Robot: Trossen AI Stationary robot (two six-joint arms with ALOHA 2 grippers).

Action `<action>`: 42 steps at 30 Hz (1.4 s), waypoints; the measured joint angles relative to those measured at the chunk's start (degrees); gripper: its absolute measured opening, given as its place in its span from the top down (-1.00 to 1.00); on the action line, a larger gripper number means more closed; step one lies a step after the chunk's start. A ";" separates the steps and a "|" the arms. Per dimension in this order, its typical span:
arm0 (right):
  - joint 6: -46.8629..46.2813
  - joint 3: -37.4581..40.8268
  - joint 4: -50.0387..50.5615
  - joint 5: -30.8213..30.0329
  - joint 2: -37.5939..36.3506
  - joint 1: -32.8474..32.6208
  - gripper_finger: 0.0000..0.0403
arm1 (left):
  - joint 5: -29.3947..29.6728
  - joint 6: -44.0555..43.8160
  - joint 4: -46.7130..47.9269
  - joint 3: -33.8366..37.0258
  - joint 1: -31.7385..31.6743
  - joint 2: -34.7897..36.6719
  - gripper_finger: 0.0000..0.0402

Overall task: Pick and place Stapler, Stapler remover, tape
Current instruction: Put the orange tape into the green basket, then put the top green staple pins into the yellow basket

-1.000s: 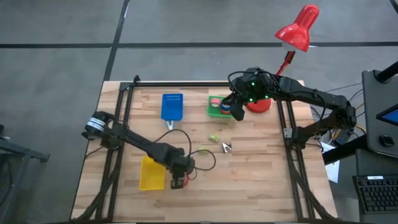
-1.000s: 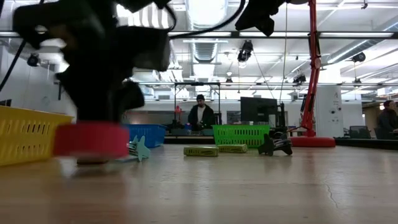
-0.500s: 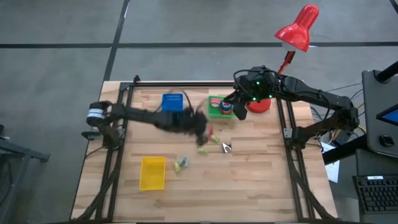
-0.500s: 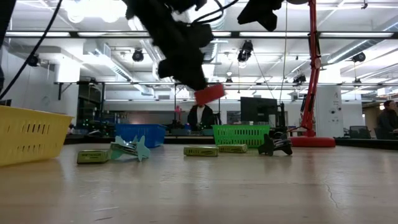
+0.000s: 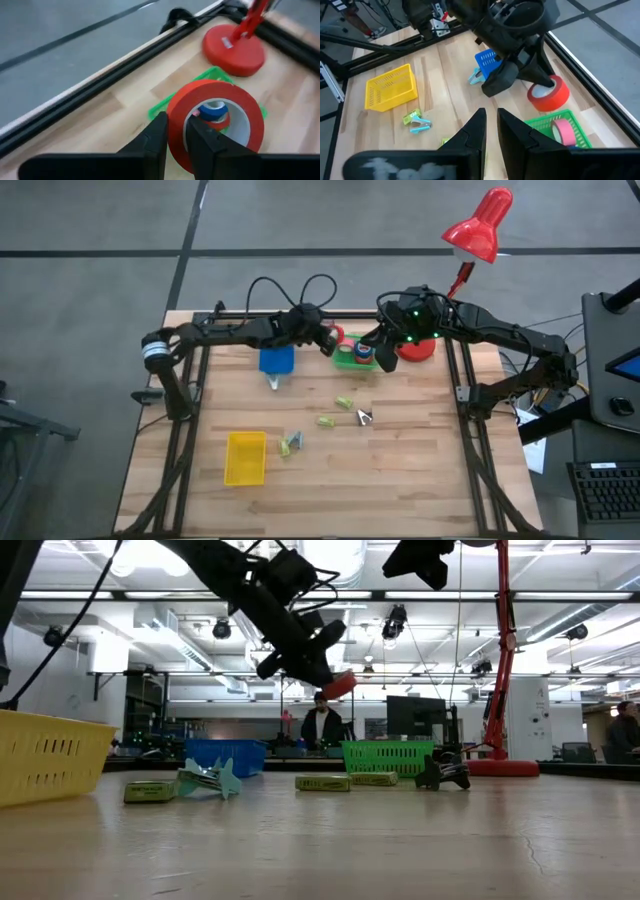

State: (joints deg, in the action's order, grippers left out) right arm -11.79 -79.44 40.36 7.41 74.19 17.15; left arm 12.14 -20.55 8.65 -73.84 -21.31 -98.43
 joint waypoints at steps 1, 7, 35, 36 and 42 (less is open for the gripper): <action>-0.02 0.00 0.00 -0.01 0.00 0.00 0.79 | -0.78 -0.37 -0.75 0.02 -0.24 0.00 0.69; -0.24 0.00 -0.08 -2.28 0.01 0.02 0.79 | -5.98 -1.17 -7.20 -0.41 -0.07 -4.66 0.76; -0.66 0.13 -0.44 -6.13 0.07 0.15 0.79 | -11.32 -5.93 -7.15 -0.87 -0.47 -8.59 0.44; -0.68 0.13 -0.44 -6.13 0.07 0.15 0.79 | -11.30 -6.13 -7.19 -0.87 -0.47 -8.59 0.39; -0.86 0.20 -0.39 -6.11 0.09 0.15 0.79 | -8.52 -8.38 -7.55 -0.87 -0.48 -8.57 0.07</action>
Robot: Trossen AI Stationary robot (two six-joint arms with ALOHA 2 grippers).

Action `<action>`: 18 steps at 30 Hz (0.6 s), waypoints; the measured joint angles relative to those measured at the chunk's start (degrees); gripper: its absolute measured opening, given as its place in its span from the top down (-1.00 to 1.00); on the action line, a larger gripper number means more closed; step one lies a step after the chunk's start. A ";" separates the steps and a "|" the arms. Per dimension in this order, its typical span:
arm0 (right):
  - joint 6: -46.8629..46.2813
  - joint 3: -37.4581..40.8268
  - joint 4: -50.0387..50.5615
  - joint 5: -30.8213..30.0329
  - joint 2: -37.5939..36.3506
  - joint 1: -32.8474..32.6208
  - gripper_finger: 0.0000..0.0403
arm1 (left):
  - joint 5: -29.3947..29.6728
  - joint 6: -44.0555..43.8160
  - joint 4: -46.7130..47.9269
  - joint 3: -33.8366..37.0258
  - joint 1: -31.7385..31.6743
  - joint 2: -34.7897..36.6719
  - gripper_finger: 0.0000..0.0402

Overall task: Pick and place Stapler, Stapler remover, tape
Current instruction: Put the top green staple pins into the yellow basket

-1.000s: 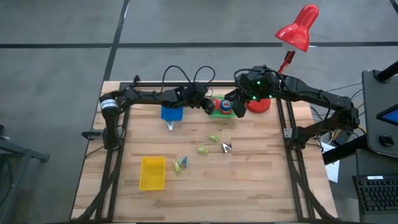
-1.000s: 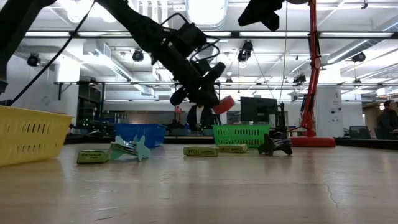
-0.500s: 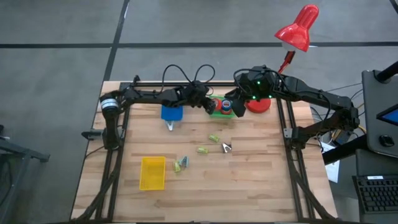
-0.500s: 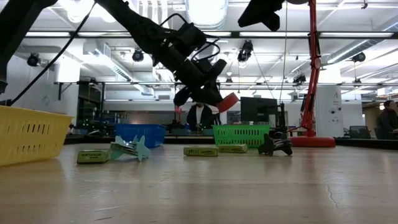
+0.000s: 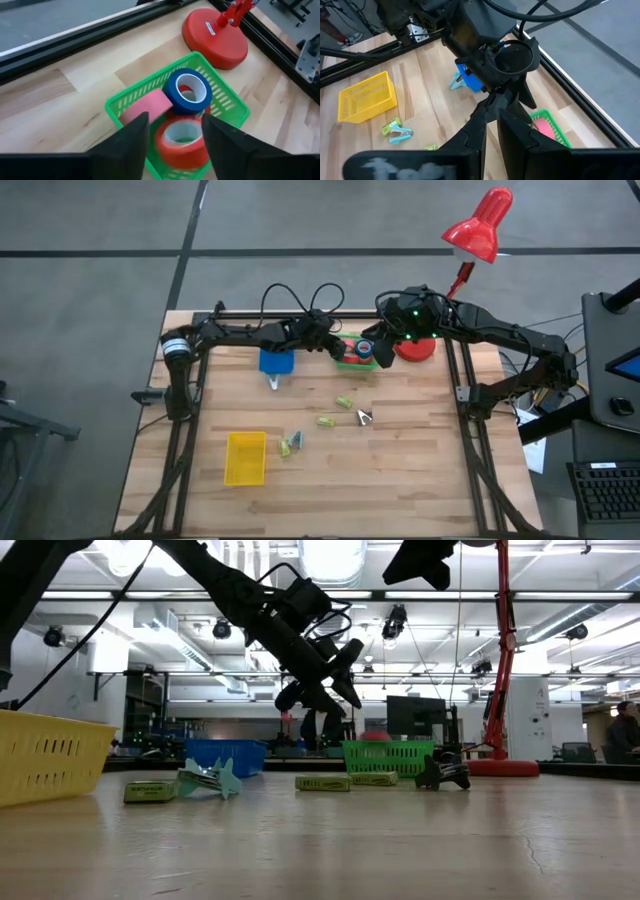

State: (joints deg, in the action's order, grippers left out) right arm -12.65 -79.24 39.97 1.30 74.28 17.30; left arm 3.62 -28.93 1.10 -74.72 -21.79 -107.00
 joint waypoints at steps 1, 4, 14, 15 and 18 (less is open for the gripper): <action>-0.10 0.01 0.00 0.00 0.00 0.00 0.79 | 0.07 -0.06 -0.09 0.00 -0.02 0.01 0.02; -0.19 0.09 0.04 0.00 0.02 0.00 0.79 | 0.15 -0.08 -0.09 -0.20 0.09 0.20 -0.09; 1.11 0.27 0.05 0.02 0.04 -0.01 0.79 | -15.79 2.72 0.91 -3.30 1.17 1.29 -0.16; 1.20 0.31 0.07 0.02 0.04 -0.02 0.79 | -18.24 4.18 1.08 -3.45 1.62 1.29 -0.16; 2.40 0.31 0.07 0.02 0.04 -0.02 0.79 | -22.16 6.09 1.49 -3.48 3.47 1.29 -0.16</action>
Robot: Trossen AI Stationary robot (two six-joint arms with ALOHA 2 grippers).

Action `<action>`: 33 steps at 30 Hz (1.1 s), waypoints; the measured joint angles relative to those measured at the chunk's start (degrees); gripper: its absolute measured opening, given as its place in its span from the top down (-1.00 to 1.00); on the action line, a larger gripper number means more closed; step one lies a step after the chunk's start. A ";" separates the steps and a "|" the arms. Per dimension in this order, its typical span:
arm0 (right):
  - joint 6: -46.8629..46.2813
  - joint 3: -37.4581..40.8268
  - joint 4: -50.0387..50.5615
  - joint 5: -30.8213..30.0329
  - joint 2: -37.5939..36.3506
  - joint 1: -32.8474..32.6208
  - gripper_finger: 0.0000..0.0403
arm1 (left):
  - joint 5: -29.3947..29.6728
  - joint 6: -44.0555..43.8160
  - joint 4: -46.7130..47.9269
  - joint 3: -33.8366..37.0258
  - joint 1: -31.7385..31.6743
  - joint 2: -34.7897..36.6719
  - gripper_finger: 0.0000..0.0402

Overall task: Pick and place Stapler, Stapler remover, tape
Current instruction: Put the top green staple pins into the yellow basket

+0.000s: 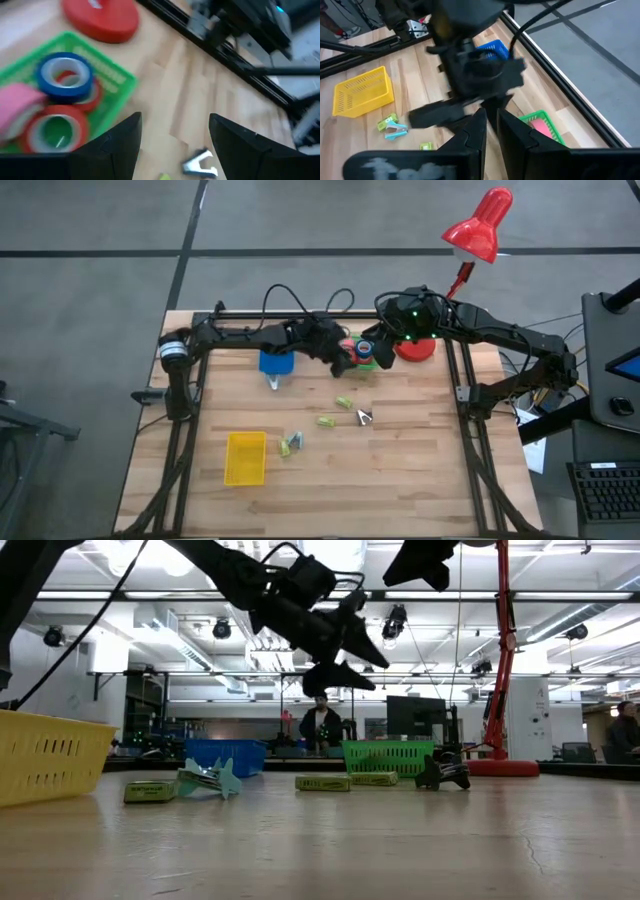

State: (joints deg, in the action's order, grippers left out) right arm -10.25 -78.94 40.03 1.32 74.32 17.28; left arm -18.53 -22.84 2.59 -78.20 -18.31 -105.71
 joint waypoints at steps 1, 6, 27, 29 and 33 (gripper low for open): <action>0.19 0.00 0.00 0.00 0.00 0.00 0.79 | -0.17 0.67 0.00 0.01 0.78 0.00 -0.16; 1.19 0.00 0.00 0.00 0.00 0.00 0.79 | -0.18 15.31 1.42 0.77 5.34 0.02 -0.15; -2.20 0.43 0.23 0.02 0.79 0.02 0.79 | 5.58 31.45 10.04 0.24 9.19 -5.65 -0.15; -3.33 0.51 0.26 0.07 0.79 0.00 0.79 | 5.54 34.76 10.73 0.20 9.73 -6.65 -0.15; -4.57 0.66 0.33 0.13 0.79 0.02 0.79 | 6.16 37.13 10.69 0.13 10.29 -8.90 -0.15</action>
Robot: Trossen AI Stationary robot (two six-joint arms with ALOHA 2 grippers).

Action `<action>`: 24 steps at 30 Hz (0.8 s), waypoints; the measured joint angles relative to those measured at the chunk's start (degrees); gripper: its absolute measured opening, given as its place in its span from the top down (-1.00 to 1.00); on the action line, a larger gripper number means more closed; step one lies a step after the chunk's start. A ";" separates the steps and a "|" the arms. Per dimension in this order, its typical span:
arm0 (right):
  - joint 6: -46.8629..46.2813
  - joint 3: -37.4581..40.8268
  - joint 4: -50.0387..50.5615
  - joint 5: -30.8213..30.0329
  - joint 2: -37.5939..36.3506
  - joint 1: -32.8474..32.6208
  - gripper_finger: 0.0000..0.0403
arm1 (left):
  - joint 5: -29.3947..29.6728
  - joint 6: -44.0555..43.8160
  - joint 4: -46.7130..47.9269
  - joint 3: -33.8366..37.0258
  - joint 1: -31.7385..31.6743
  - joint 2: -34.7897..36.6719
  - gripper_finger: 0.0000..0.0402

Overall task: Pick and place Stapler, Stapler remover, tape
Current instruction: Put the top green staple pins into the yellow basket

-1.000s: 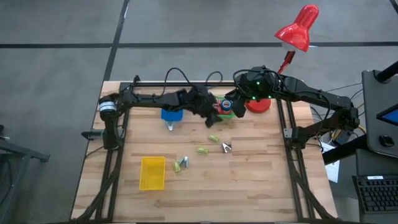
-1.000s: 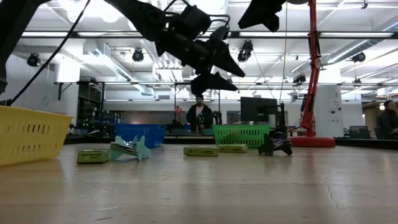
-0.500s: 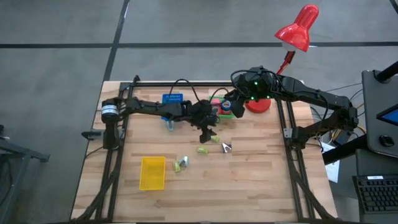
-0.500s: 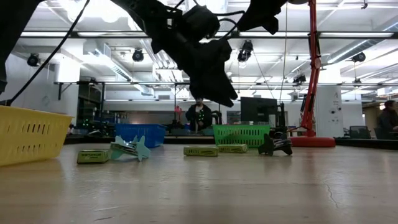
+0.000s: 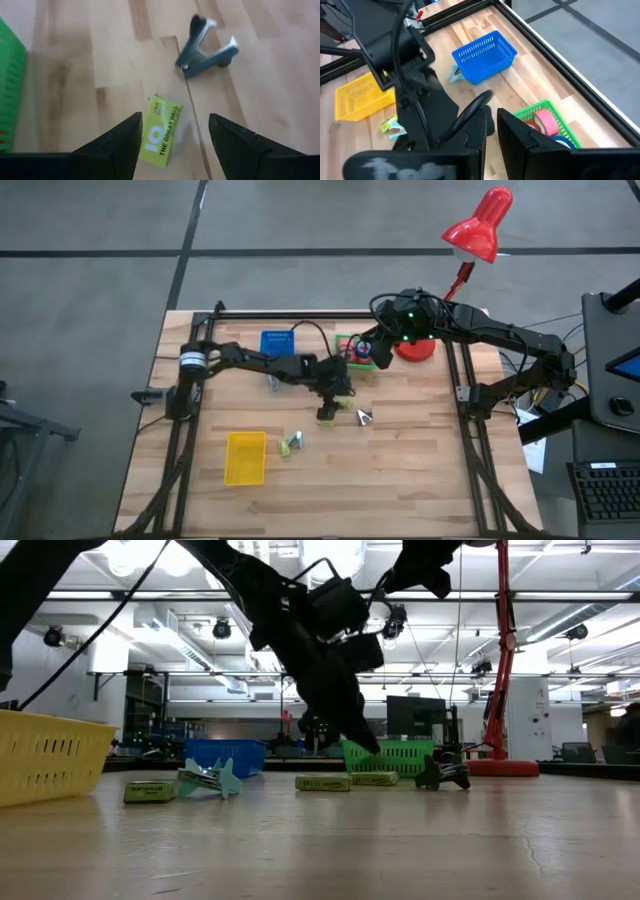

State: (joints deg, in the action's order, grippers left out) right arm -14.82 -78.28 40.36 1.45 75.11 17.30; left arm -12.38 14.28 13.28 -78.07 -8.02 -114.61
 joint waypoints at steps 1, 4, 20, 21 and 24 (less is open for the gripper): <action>-0.29 0.00 0.08 -0.02 0.00 0.00 0.79 | 0.53 0.04 -0.04 -0.15 0.04 -0.52 -0.15; -1.01 0.04 0.09 -0.11 0.00 0.00 0.79 | 4.62 0.41 0.04 -0.39 0.23 -1.48 -0.15; -1.30 0.15 -0.50 -1.64 0.00 0.00 0.79 | 4.15 -2.59 0.48 -0.50 0.86 -4.28 -0.01; -1.30 0.17 -0.48 -1.64 0.00 -0.02 0.79 | 4.26 -2.69 0.46 -0.50 0.86 -4.28 0.04; -1.19 0.17 -0.49 -1.64 0.02 -0.04 0.79 | 4.45 -3.37 0.45 -0.50 0.91 -4.28 0.23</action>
State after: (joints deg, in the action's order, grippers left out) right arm -16.01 -78.11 39.87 -0.19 75.13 17.26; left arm -7.92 10.91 13.74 -78.56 -7.11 -118.89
